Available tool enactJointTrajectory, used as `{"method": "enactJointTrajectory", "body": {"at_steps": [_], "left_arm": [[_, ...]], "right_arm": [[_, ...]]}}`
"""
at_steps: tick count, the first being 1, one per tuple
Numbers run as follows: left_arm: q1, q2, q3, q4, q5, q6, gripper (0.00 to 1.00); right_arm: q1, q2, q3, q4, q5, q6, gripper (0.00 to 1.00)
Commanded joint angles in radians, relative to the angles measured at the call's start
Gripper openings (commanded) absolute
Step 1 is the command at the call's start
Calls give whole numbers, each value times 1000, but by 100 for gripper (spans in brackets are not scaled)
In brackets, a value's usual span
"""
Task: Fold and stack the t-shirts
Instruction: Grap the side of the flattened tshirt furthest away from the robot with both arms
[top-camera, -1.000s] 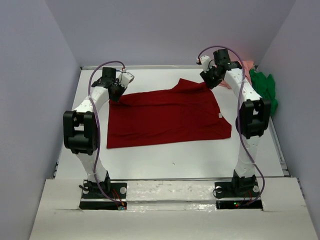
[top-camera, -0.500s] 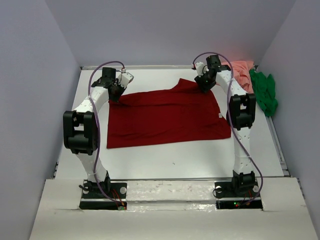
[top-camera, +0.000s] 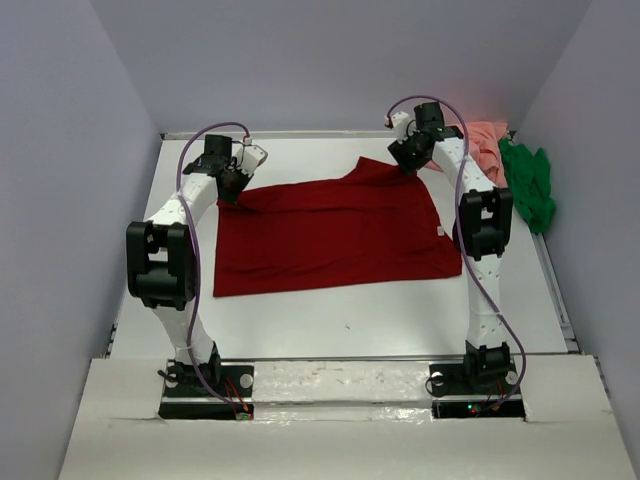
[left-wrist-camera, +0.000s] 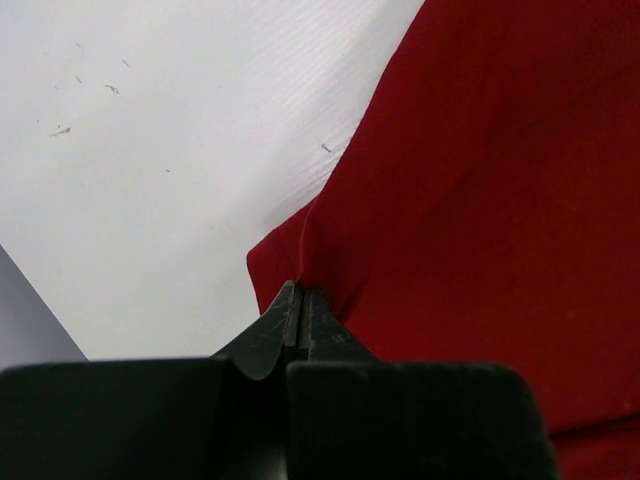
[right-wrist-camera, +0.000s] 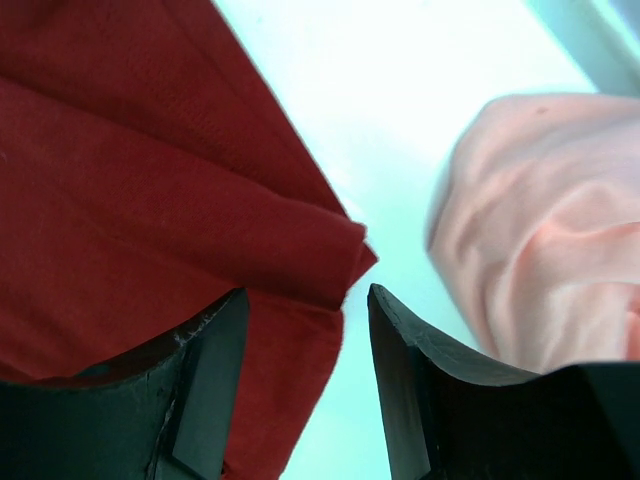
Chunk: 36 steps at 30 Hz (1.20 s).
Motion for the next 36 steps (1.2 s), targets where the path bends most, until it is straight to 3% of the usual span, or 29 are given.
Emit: {"method": "enactJointTrajectory", "body": {"at_steps": [1,19,26,29,32,36], "left_arm": [[-4,-25,18,0,1,2,0],[-5,-17,31,-30,-6,-1,0],[-5,-17,19,-26,-9,5,0],[-5,-14,22,-27,-6,3,0],[-5,-17,19,-24,-6,5,0],[-5,-22,18,-24,-5,3,0]], "right_arm": [[8,-11,66,72,23,-1,57],[17,34,63,66,-21,-14,53],[17,45,77,37,-26,-16,35],[17,41,65,37,-15,-19,12],[17,40,65,39,-7,-22,1],[17,38,78,37,3,-22,0]]}}
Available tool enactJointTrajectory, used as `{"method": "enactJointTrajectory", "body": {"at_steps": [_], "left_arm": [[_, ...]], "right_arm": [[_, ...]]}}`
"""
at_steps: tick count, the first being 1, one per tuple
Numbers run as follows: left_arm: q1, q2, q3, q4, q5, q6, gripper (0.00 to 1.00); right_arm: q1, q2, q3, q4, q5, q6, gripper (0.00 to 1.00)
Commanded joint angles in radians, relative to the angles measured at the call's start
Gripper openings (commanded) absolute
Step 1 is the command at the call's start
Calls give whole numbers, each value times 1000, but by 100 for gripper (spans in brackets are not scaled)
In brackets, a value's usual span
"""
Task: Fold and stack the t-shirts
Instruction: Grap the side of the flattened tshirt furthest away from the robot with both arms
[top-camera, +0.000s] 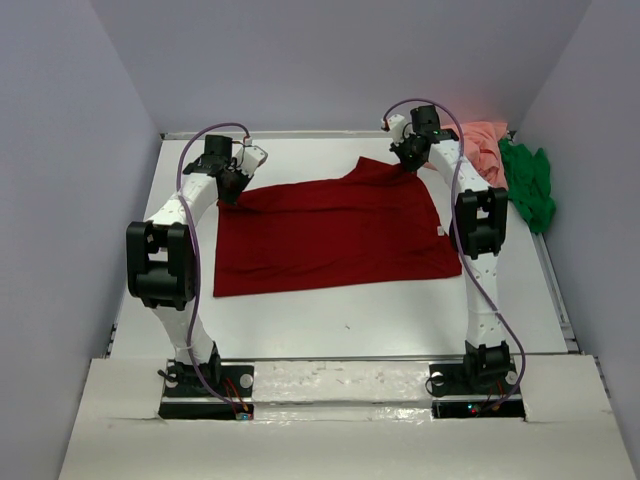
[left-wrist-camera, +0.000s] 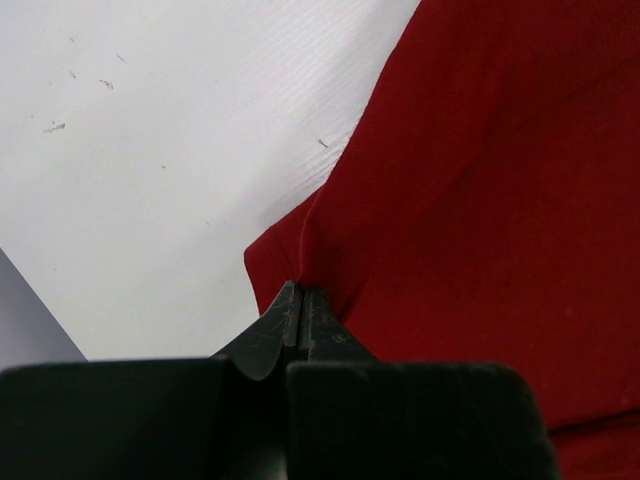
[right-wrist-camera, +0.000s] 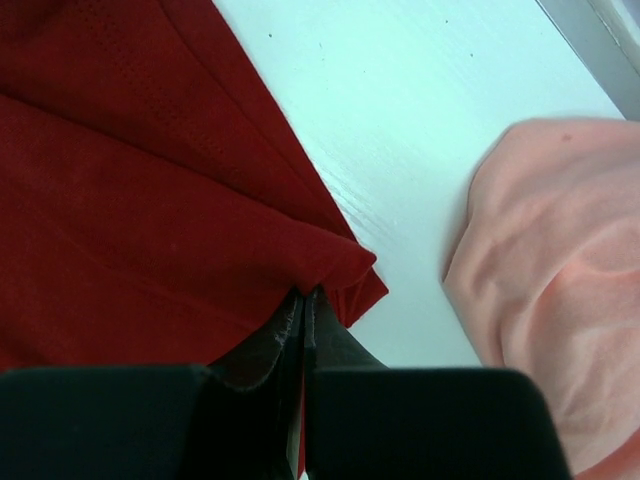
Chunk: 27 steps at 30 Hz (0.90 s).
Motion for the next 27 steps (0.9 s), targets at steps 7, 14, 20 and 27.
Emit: {"method": "enactJointTrajectory", "body": {"at_steps": [7,14,20,27], "left_arm": [[-4,-38,12,-10,-5,2,0],[-4,-63,-4,-5,11,2,0],[-4,-107,-33,7,24,5,0],[-4,-134,-54,12,38,13,0]], "right_arm": [[10,-93,-14,4,22,-19,0],[10,-249,-155,1,51,-45,0],[10,-332,-255,-23,51,-36,0],[19,-364,-275,-104,35,-17,0]]}}
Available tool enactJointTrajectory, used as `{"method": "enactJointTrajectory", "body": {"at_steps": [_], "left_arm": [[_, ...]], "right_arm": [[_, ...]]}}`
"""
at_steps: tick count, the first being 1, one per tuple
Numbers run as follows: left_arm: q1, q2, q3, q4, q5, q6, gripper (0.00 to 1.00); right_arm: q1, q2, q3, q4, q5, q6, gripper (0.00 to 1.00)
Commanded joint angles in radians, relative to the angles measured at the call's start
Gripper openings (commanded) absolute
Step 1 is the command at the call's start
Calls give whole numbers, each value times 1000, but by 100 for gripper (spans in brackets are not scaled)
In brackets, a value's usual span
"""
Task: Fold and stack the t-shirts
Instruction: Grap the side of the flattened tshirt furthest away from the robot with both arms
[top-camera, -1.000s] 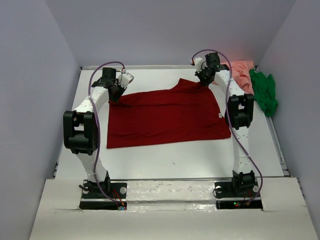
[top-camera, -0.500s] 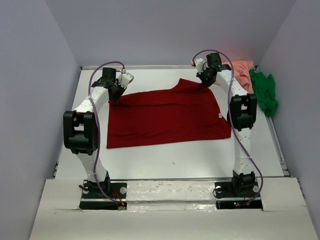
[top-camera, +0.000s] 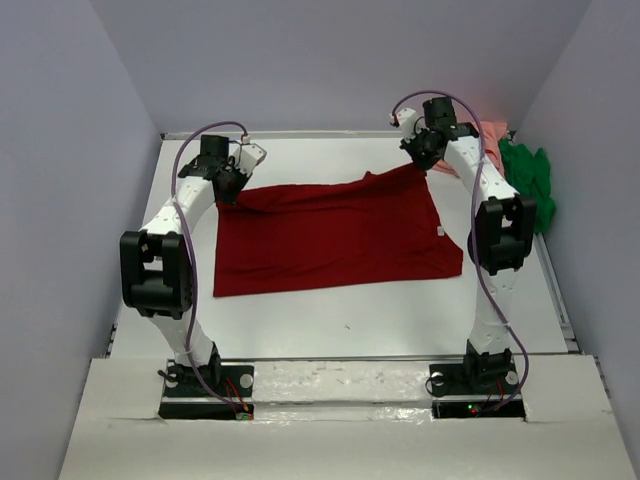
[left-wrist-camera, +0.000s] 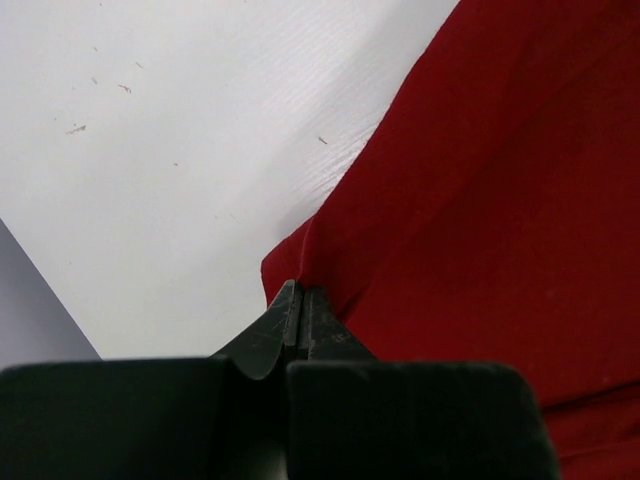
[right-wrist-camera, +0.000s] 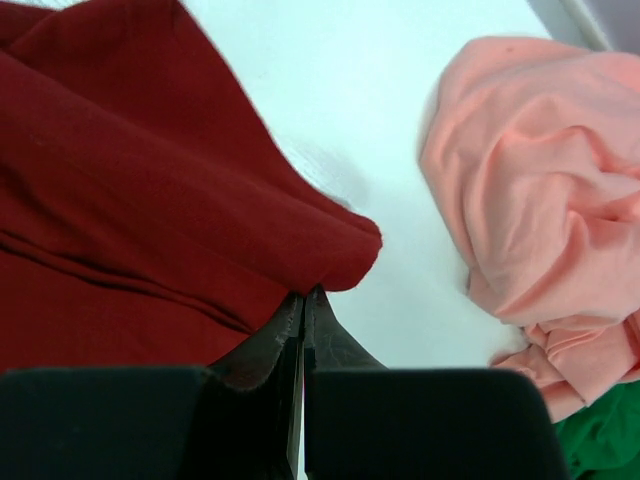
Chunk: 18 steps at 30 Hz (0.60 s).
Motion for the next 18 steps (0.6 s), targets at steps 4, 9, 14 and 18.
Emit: {"method": "enactJointTrajectory", "body": {"at_steps": [4,9,14,18], "left_arm": [[-2,-80,-32,9,23,20,0],[-2,-86,-41,3,26,25,0],[-2,-94,-72,9,29,28,0],[4,-97,-90,27,30,22,0]], "right_arm": [[26,-64,-45,-74,2,10,0],[26,-102,-94,-85,7,13,0],[26,-132,-157,-85,26,11,0],[26,-149,-194,-84,42,5,0]]}}
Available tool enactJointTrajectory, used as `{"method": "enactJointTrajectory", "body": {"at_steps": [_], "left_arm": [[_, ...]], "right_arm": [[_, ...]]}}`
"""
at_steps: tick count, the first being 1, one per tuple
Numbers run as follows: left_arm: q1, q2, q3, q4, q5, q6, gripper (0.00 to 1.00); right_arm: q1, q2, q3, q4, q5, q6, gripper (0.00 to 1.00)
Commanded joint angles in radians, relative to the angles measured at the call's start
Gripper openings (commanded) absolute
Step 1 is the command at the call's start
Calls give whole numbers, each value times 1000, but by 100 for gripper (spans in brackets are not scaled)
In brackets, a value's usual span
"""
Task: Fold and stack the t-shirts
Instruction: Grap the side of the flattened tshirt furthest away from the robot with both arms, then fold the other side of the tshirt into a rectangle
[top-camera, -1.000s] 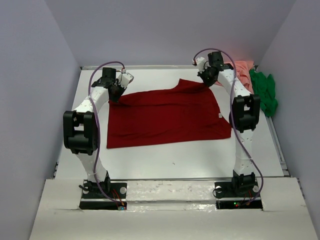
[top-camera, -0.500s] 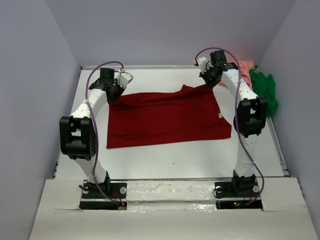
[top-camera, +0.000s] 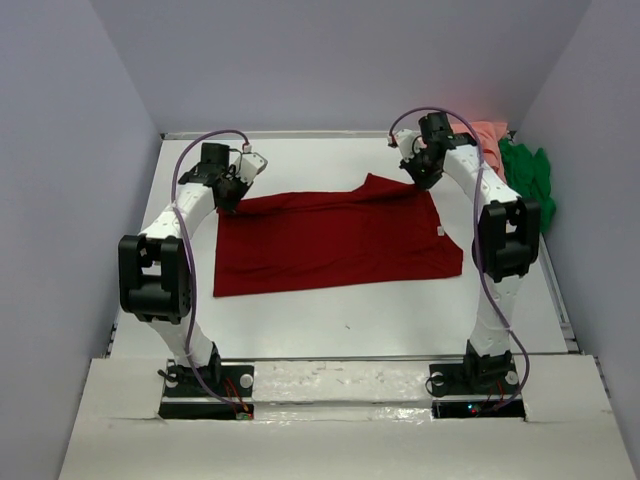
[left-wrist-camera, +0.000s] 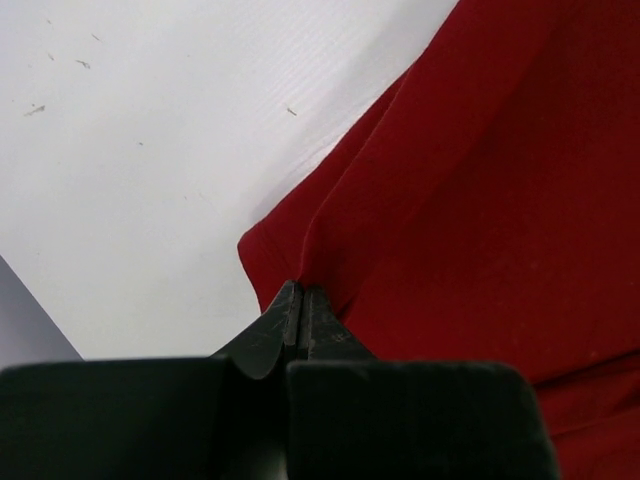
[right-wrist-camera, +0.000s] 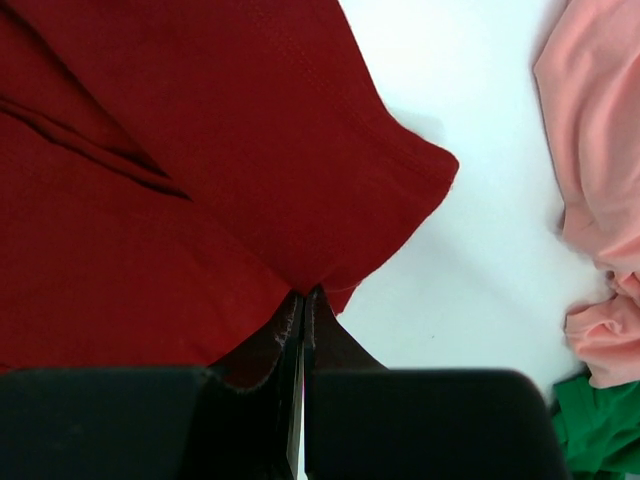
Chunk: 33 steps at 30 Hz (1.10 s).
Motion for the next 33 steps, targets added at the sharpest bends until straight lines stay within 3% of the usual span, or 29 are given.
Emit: {"method": "enactJointTrajectory", "body": {"at_steps": [1,11,33], "left_arm": [[5,-56,-17,19,18,8,0],[7,-29,22,12,-12,-1,0],[7,-88,-100,1,-5,59,0]], "right_arm": [[8,-73,-30,0,28,1,0],[8,-79,-56,9,41,1,0],[8,-122,-134,-13,50,-1,0]]}}
